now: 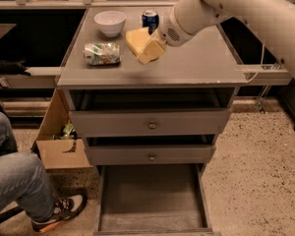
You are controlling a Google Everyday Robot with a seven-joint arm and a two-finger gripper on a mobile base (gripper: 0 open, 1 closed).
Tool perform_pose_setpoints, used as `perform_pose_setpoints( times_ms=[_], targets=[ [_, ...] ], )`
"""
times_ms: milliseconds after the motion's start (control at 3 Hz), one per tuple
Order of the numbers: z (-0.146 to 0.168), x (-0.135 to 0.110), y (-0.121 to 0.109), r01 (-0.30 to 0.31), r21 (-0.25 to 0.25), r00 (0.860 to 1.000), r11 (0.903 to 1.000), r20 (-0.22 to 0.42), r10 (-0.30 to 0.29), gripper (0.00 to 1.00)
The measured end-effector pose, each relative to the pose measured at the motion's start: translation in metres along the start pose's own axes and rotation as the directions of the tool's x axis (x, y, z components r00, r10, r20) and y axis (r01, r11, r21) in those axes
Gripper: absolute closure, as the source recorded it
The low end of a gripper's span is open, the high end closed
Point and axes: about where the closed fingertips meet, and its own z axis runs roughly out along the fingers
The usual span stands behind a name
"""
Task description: Place sponge into bottom drawer
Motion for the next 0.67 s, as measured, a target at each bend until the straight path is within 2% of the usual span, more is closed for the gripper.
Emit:
perform_pose_setpoints(
  times_ms=[333, 667],
  targets=[
    [-0.023, 0.012, 0.021, 0.120, -0.099, 0.993, 0.9879, -0.008, -0.121, 1.00],
    [-0.057, 0.059, 0.053, 0.246, -0.171, 0.967, 0.9540, -0.021, -0.253, 1.00]
  ],
)
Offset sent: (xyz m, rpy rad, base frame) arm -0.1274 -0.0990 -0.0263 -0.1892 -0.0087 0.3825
